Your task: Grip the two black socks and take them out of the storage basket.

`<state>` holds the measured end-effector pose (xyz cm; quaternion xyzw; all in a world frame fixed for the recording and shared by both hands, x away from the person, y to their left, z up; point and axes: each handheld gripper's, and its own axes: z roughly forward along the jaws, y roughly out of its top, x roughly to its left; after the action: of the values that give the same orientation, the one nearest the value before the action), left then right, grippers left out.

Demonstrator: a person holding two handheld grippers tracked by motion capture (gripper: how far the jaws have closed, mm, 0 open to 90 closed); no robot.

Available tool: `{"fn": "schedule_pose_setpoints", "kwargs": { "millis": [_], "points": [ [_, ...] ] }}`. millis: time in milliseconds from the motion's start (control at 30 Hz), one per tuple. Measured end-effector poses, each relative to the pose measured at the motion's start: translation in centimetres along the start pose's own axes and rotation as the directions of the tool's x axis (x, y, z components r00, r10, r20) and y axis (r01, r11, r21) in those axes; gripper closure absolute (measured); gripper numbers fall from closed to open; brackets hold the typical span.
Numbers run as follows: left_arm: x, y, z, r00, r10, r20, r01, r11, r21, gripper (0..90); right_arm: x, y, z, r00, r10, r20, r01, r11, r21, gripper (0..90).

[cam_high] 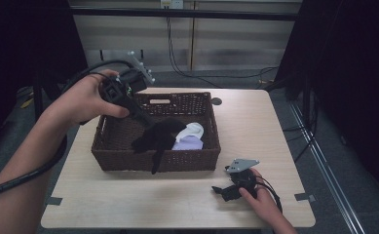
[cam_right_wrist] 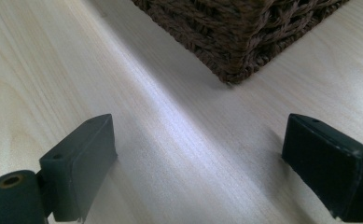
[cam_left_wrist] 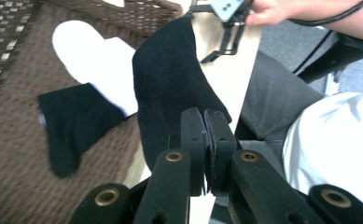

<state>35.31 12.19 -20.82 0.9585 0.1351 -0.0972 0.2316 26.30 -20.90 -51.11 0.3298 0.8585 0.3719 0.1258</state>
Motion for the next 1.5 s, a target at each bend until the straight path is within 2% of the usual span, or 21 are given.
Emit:
{"fn": "schedule_pose_setpoints", "kwargs": {
  "millis": [100,167,267,400,467,500,533,600,633,767,833,867,933,1033,1133,1167,1200,1233,1267,1300,1500],
  "points": [
    [-0.5,-0.5,1.3,0.9997,-0.015,0.020,0.016,0.9998,-0.015,87.7,0.0,0.0,0.0,1.0000,0.000,0.001,0.000,1.000,0.001,8.9],
    [-0.6,-0.9,2.2,0.9995,-0.011,0.029,0.011,0.9999,-0.013,87.7,0.0,0.0,0.0,1.0000,-0.001,0.002,0.001,1.000,0.001,8.9],
    [-0.7,-1.4,3.5,0.9997,-0.009,0.022,0.009,0.9998,-0.016,87.6,0.0,0.0,0.0,1.0000,0.001,0.003,-0.001,1.000,0.000,8.9],
    [-0.4,-1.9,5.3,0.9991,-0.034,0.027,0.034,0.9994,-0.004,87.6,0.0,0.0,0.0,1.0000,0.000,0.002,0.000,1.000,0.000,8.9],
    [-0.4,-2.1,6.3,0.9992,-0.032,0.024,0.032,0.9995,-0.005,87.5,0.0,0.0,0.0,1.0000,0.001,0.003,-0.001,1.000,0.000,8.9],
    [-0.3,-2.2,6.7,0.9995,-0.015,0.029,0.014,0.9999,0.006,87.4,0.0,0.0,0.0,1.0000,0.000,0.002,0.000,1.000,0.000,8.9],
    [-0.3,-2.3,7.3,0.9992,-0.028,0.030,0.028,0.9996,-0.003,87.4,0.0,0.0,0.0,1.0000,0.001,0.003,-0.001,1.000,0.000,8.9],
    [-0.1,-2.3,8.1,0.9994,-0.026,0.024,0.026,0.9994,0.023,87.3,0.0,0.0,0.0,1.0000,0.001,0.003,-0.001,1.000,0.000,8.9],
    [0.0,-2.4,8.6,0.9988,-0.041,0.025,0.041,0.9991,0.010,87.3,0.0,0.0,0.0,1.0000,0.001,0.002,-0.001,1.000,0.000,8.9],
    [0.5,-2.7,10.1,0.9989,-0.042,0.022,0.042,0.9986,0.031,87.0,0.0,0.0,0.0,1.0000,0.000,0.002,0.000,1.000,-0.002,8.9],
    [0.8,-2.8,10.6,0.9990,-0.041,0.019,0.041,0.9989,0.022,86.6,0.0,0.0,0.0,1.0000,0.000,0.001,0.000,1.000,-0.002,8.9],
    [0.8,-2.9,11.0,0.9984,-0.054,0.018,0.054,0.9985,0.012,86.1,0.0,0.0,0.0,1.0000,0.000,0.001,0.000,1.000,-0.002,8.9],
    [0.9,-2.9,11.3,0.9985,-0.054,0.014,0.054,0.9985,-0.006,80.6,0.0,0.0,0.0,1.0000,0.000,0.001,0.000,1.000,-0.003,8.9],
    [1.0,-2.9,11.4,0.9981,-0.061,0.013,0.061,0.9981,-0.002,71.3,0.0,0.0,0.0,1.0000,0.001,0.003,-0.001,1.000,-0.002,8.9],
    [1.3,-2.8,11.1,0.9974,-0.070,-0.017,0.070,0.9975,-0.012,69.1,0.0,0.0,0.0,1.0000,0.002,0.003,-0.002,1.000,-0.001,8.9],
    [1.5,-2.7,10.9,0.9987,-0.047,-0.019,0.047,0.9989,-0.008,69.1,0.0,0.0,0.0,1.0000,0.002,0.003,-0.002,1.000,-0.001,8.9],
    [1.6,-2.6,10.8,0.9980,-0.058,-0.027,0.058,0.9981,-0.022,68.5,0.0,0.0,0.0,1.0000,0.001,0.002,-0.001,1.000,-0.002,8.9],
    [1.7,-2.5,10.6,0.9982,-0.049,-0.035,0.049,0.9987,-0.014,67.5,0.0,0.0,0.0,1.0000,0.002,0.003,-0.002,1.000,-0.001,8.9],
    [1.8,-2.5,10.4,0.9968,-0.058,-0.055,0.057,0.9979,-0.030,66.9,0.0,0.0,0.0,1.0000,0.002,0.003,-0.002,1.000,-0.001,8.9],
    [2.0,-2.3,10.2,0.9964,-0.051,-0.068,0.049,0.9984,-0.029,65.0,0.0,0.0,0.0,1.0000,0.002,0.004,-0.002,1.000,0.001,8.9],
    [3.6,-2.0,9.4,0.9880,-0.069,-0.138,0.062,0.9965,-0.056,58.2,0.0,0.0,0.0,1.0000,0.002,0.004,-0.002,1.000,0.001,8.9]
  ]
}}
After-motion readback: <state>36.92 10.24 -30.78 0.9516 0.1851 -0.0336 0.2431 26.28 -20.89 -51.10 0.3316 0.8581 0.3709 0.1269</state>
